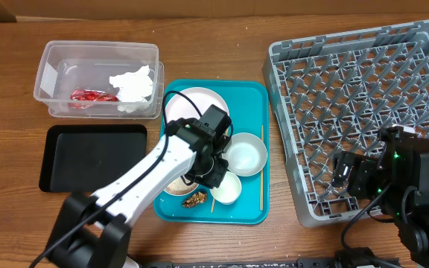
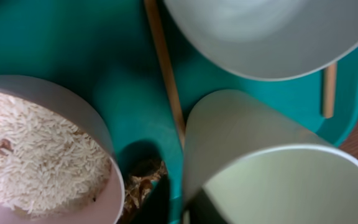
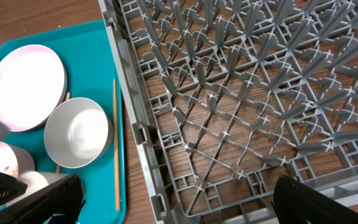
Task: Sort waste into correct bins and load items into the dishwasher
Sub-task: 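Grasp the white cup on the teal tray with the left gripper, then lift the cup sideways and hand it to the right gripper, then place the cup upside down in the dish rack with the right gripper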
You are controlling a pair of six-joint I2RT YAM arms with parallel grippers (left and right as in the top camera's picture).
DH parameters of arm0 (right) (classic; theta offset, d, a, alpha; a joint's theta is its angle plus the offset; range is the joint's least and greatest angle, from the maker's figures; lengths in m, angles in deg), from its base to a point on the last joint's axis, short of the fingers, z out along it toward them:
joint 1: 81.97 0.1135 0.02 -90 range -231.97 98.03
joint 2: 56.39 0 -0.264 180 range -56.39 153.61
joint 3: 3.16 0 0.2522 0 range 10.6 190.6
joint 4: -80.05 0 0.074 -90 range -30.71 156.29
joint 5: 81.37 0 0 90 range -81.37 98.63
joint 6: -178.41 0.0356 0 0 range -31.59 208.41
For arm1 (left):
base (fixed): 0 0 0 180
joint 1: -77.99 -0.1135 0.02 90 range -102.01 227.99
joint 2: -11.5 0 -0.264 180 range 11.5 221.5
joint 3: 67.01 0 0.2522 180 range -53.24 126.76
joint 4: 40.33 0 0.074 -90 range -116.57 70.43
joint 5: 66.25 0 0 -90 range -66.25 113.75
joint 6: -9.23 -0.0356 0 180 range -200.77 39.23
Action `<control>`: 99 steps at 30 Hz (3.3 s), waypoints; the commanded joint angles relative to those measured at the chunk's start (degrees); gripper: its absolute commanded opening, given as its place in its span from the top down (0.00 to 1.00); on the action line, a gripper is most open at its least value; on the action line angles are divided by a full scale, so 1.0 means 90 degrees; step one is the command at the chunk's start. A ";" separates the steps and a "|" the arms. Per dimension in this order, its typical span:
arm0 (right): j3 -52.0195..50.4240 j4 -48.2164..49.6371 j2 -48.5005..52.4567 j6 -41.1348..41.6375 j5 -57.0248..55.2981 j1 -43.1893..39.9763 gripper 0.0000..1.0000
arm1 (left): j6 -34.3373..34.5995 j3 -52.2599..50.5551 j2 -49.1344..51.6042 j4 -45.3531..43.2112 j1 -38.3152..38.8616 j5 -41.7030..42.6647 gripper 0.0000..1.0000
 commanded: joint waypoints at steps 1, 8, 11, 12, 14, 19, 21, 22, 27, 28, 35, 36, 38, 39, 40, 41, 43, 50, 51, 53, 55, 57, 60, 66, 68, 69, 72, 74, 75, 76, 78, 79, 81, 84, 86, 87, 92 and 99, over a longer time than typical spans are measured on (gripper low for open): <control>0.0143 -0.0015 -0.0049 0.0005 -0.0066 -0.0017 0.00 | -0.0027 0.0002 0.0083 0.0029 0.0024 0.0367 0.96; 0.0146 -0.0090 -0.0049 0.0066 -0.0920 -0.0019 0.00 | -0.0447 0.0976 -0.0376 0.0430 -0.0270 0.1171 0.96; 0.0143 -0.0087 -0.0032 0.1122 -0.2562 -0.0019 0.00 | -0.0923 0.1707 -0.0503 0.1273 -0.0794 0.1843 0.96; 0.0134 -0.0012 -0.0002 0.1630 -0.3128 -0.0019 0.03 | -0.1015 0.1921 -0.0505 0.1491 -0.1025 0.1911 0.96; 0.0102 0.0282 0.0075 0.1996 -0.3395 -0.0019 0.06 | -0.1010 0.2115 -0.0505 0.1503 -0.1392 0.2115 0.96; 0.0070 0.1447 0.0651 0.1319 -0.1273 -0.0019 0.08 | -0.0925 0.2130 -0.0435 0.0636 -0.2191 0.4070 0.96; 0.0070 0.1865 0.1042 0.0665 0.0457 -0.0017 0.07 | -0.0804 0.2127 -0.0325 0.0194 -0.2429 0.4898 0.96; 0.0070 0.2008 0.1219 0.0379 0.1277 -0.0017 0.05 | -0.0789 0.2127 -0.0270 0.0010 -0.2497 0.5224 0.96; 0.0070 0.2691 0.2203 -0.1404 0.5610 -0.0019 0.00 | -0.0818 0.2127 0.0187 -0.0379 -0.2645 0.6606 0.96; 0.0070 0.2781 0.2302 -0.1617 0.6006 -0.0019 0.00 | -0.0821 0.2127 0.0250 -0.0379 -0.2645 0.6674 0.96; 0.0070 0.3235 0.2800 -0.2851 0.8060 -0.0017 0.00 | -0.1081 0.2127 0.0554 -0.0410 -0.2625 0.7414 0.96; 0.0070 0.3276 0.2858 -0.2885 0.8250 -0.0019 0.00 | -0.1081 0.2127 0.0556 -0.0435 -0.2620 0.7439 0.96; 0.0070 0.3330 0.2946 -0.2888 0.8267 -0.0017 0.00 | -0.1083 0.2127 0.0556 -0.0522 -0.2618 0.7601 0.96; 0.0070 0.3349 0.2987 -0.2888 0.8255 -0.0017 0.00 | -0.1081 0.2127 0.0556 -0.0600 -0.2616 0.7771 0.96; 0.0070 0.3400 0.3043 -0.2885 0.8257 -0.0017 0.00 | -0.1081 0.2127 0.0556 -0.0675 -0.2613 0.7927 0.96; 0.0070 0.3444 0.3087 -0.2885 0.8262 -0.0017 0.00 | -0.1078 0.2127 0.0556 -0.0743 -0.2613 0.8031 0.96; 0.0070 0.3555 0.3184 -0.2883 0.8286 -0.0017 0.00 | -0.1073 0.2127 0.0556 -0.0789 -0.2603 0.8082 0.96; 0.0070 0.4005 0.3266 -0.2880 0.8519 -0.0017 0.00 | -0.1030 0.2127 0.0556 -0.0814 -0.2358 0.8077 0.96; 0.0070 0.4044 0.3266 -0.2880 0.8517 -0.0017 0.00 | -0.1030 0.2127 0.0556 -0.0833 -0.2312 0.8077 0.96; 0.0070 0.4068 0.3266 -0.2880 0.8524 -0.0017 0.00 | -0.1030 0.2127 0.0556 -0.0860 -0.2203 0.8077 0.96; 0.0070 0.4068 0.3266 -0.2878 0.8597 -0.0017 0.01 | -0.1030 0.2127 0.0556 -0.0865 -0.2113 0.8029 0.96; 0.0070 0.4063 0.3266 -0.2878 0.8738 -0.0017 0.07 | -0.1027 0.2127 0.0556 -0.0933 -0.2052 0.8026 0.96; 0.0070 0.4002 0.3266 -0.2878 0.8896 -0.0017 0.12 | -0.0925 0.2127 0.0556 -0.1151 -0.2040 0.8029 0.96; 0.0070 0.3903 0.3266 -0.2878 0.8898 -0.0017 0.19 | -0.0668 0.2127 0.0556 -0.1421 -0.2040 0.8029 0.96; 0.0070 0.3857 0.3266 -0.2878 0.8896 -0.0017 0.21 | -0.0665 0.2127 0.0556 -0.1481 -0.2040 0.8029 0.96; 0.0070 0.3832 0.3266 -0.2878 0.8896 -0.0017 0.22 | -0.0658 0.2127 0.0556 -0.1498 -0.2040 0.8029 0.96; 0.0070 0.3810 0.3266 -0.2880 0.8896 -0.0017 0.27 | -0.0622 0.2127 0.0556 -0.1503 -0.2040 0.8026 0.96; 0.0070 0.3810 0.3266 -0.2880 0.8896 -0.0017 0.30 | -0.0622 0.2127 0.0556 -0.1503 -0.2040 0.8029 0.96; 0.0070 0.3813 0.3266 -0.2880 0.8896 -0.0017 0.30 | -0.0622 0.2127 0.0556 -0.1503 -0.2040 0.8026 0.96; 0.0070 0.3813 0.3266 -0.2880 0.8891 -0.0017 0.31 | -0.0619 0.2127 0.0556 -0.1503 -0.2040 0.8026 0.96; 0.0070 0.3810 0.3266 -0.2880 0.8893 -0.0017 0.34 | -0.0622 0.2127 0.0556 -0.1503 -0.2040 0.8026 0.96; 0.0070 0.3813 0.3266 -0.2880 0.8891 -0.0017 0.35 | -0.0619 0.2127 0.0556 -0.1501 -0.2040 0.8029 0.96; 0.0070 0.3810 0.3266 -0.2880 0.8888 -0.0017 0.39 | -0.0622 0.2127 0.0556 -0.1501 -0.2040 0.8024 0.96; 0.0070 0.3808 0.3266 -0.2878 0.8784 -0.0017 0.49 | -0.0622 0.2127 0.0556 -0.1501 -0.2040 0.8009 0.94; 0.0070 0.3781 0.3266 -0.2878 0.8774 -0.0017 0.51 | -0.0622 0.2127 0.0556 -0.1496 -0.2040 0.7817 0.79; 0.0070 0.3755 0.3266 -0.2878 0.8760 -0.0017 0.53 | -0.0622 0.2127 0.0556 -0.1491 -0.2040 0.7662 0.70; 0.0070 0.3266 0.3266 -0.2807 0.7669 -0.0017 0.62 | -0.0622 0.2127 0.0556 -0.0894 -0.2067 0.5714 0.35; 0.0226 0.2021 0.3264 -0.1319 0.3274 -0.0209 0.69 | -0.0338 0.2154 0.0367 0.0962 -0.2526 0.1579 0.29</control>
